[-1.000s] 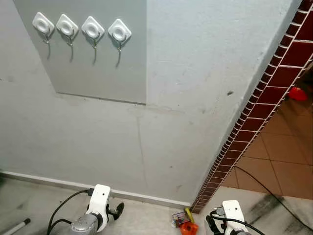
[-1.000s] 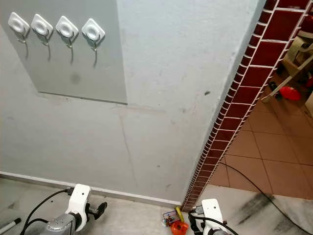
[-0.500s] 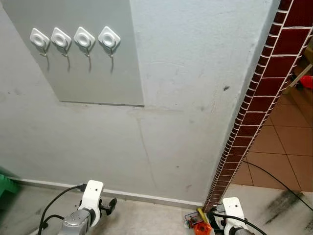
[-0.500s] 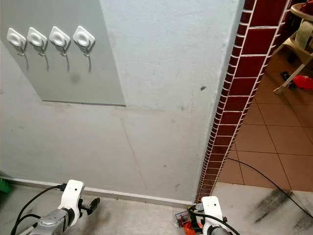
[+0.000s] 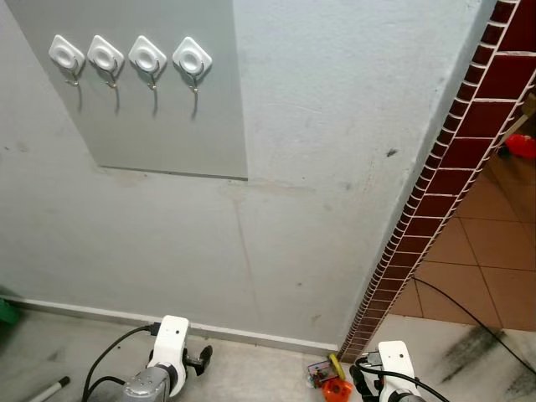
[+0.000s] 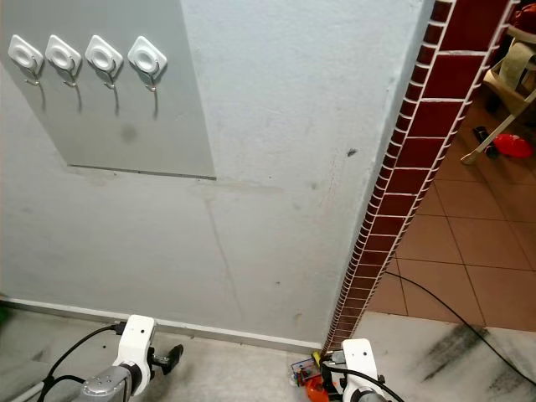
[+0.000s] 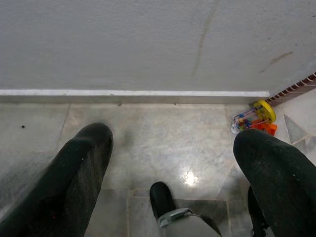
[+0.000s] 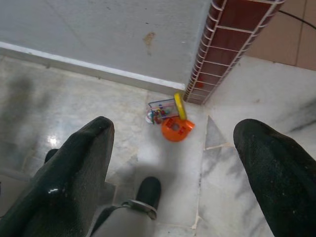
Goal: Hang keys on a hook
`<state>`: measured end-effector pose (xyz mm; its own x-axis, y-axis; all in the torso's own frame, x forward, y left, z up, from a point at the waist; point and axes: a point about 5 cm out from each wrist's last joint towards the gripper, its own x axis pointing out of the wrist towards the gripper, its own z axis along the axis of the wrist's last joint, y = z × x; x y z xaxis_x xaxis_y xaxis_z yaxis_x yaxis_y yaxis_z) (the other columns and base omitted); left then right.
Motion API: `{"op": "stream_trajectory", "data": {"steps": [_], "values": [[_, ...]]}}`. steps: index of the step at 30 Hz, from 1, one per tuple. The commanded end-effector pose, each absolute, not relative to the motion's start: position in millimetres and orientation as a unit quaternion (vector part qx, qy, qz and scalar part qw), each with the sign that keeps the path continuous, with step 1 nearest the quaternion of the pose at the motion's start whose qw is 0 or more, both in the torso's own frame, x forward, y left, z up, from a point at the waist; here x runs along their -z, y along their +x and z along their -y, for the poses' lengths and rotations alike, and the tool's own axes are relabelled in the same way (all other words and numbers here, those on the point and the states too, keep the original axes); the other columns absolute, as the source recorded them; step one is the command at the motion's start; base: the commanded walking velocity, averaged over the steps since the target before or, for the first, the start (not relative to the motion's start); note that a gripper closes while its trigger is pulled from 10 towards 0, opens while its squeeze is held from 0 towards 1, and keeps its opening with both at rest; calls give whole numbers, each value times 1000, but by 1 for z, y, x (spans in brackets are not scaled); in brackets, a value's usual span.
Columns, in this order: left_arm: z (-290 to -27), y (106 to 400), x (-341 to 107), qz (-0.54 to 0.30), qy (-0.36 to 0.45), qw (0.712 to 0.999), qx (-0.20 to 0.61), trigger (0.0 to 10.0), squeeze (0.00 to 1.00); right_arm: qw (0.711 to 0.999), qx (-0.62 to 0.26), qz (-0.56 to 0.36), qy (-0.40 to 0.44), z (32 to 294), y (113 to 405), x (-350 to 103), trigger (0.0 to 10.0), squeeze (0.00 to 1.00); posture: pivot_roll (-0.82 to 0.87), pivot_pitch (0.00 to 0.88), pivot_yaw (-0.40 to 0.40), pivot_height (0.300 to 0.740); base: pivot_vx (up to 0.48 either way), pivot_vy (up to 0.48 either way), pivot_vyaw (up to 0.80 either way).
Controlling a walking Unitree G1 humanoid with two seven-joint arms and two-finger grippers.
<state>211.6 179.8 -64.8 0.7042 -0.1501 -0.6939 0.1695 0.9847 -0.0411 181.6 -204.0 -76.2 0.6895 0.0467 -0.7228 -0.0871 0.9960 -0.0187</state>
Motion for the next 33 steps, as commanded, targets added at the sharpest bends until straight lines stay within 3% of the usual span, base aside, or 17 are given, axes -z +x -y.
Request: {"op": "stream_trajectory", "data": {"steps": [1, 16, 33], "values": [[-183, 211, 65, -377, 16, 923, 79, 10000, 0, 916, -37, -399, -25, 204, 178, 78, 10000, 0, -35, 0, 25, 740, 0, 0, 0], [-179, 213, 65, -380, 15, 922, 76, 10000, 0, 913, -28, -406, -23, 206, 177, 79, 10000, 0, -38, 0, 35, 740, 0, 0, 0], [-173, 210, 67, -379, 10, 921, 86, 10000, 0, 912, -25, -409, -22, 207, 175, 80, 10000, 0, -30, 0, 30, 740, 0, 0, 800]]}}
